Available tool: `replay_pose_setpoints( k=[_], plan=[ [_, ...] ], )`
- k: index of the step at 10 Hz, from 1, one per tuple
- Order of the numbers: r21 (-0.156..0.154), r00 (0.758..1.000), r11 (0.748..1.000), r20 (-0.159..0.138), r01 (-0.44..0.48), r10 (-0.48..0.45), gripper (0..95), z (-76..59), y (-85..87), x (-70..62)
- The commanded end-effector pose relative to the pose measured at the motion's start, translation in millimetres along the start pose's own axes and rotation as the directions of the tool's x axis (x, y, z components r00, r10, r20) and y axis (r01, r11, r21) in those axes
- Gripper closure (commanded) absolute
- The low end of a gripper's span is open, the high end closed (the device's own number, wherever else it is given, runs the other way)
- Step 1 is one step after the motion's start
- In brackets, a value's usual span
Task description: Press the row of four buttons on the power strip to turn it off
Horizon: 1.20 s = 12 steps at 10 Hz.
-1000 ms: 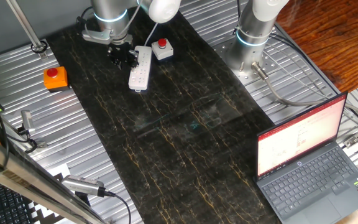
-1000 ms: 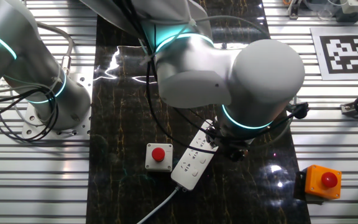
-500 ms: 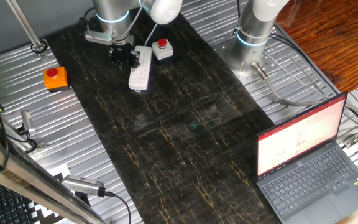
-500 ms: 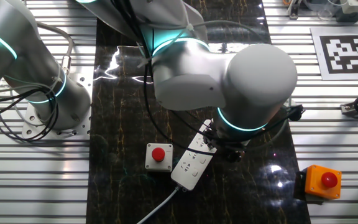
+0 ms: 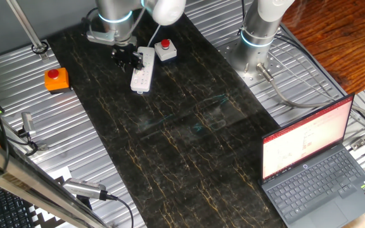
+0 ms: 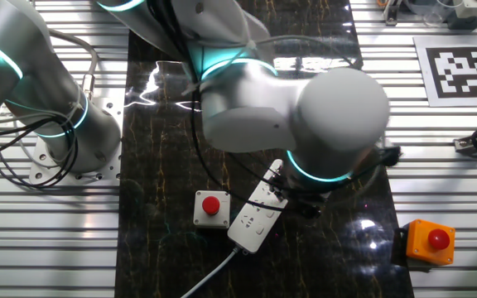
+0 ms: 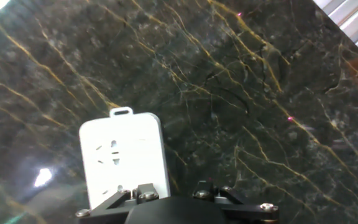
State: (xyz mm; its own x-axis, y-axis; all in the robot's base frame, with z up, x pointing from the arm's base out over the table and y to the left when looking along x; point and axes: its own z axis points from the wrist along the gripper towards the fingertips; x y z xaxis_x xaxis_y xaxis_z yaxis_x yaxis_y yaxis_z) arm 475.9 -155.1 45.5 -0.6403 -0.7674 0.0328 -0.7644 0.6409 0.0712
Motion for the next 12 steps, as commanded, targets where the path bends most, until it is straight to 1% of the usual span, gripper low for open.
replay_pose_setpoints(
  k=[1, 2, 5, 6, 8, 12],
  plan=[
    [0.003, 1.000, 1.000, -0.018, 0.021, -0.021, 57.0, -14.4, -2.3, -7.2],
    [-0.002, 1.000, 1.000, -0.014, 0.020, -0.020, 57.0, -14.1, -2.7, -11.6],
    [-0.009, 1.000, 1.000, -0.003, 0.011, -0.011, 57.0, -6.7, 4.0, -28.5],
    [-0.008, 1.000, 1.000, -0.003, 0.004, -0.004, 57.0, -5.6, 4.9, -31.5],
    [-0.011, 1.000, 1.000, -0.001, 0.003, -0.003, 57.0, -3.8, 6.4, -35.8],
    [-0.006, 1.000, 1.000, 0.008, 0.007, -0.007, 57.0, 5.4, 3.5, -38.3]
  ],
)
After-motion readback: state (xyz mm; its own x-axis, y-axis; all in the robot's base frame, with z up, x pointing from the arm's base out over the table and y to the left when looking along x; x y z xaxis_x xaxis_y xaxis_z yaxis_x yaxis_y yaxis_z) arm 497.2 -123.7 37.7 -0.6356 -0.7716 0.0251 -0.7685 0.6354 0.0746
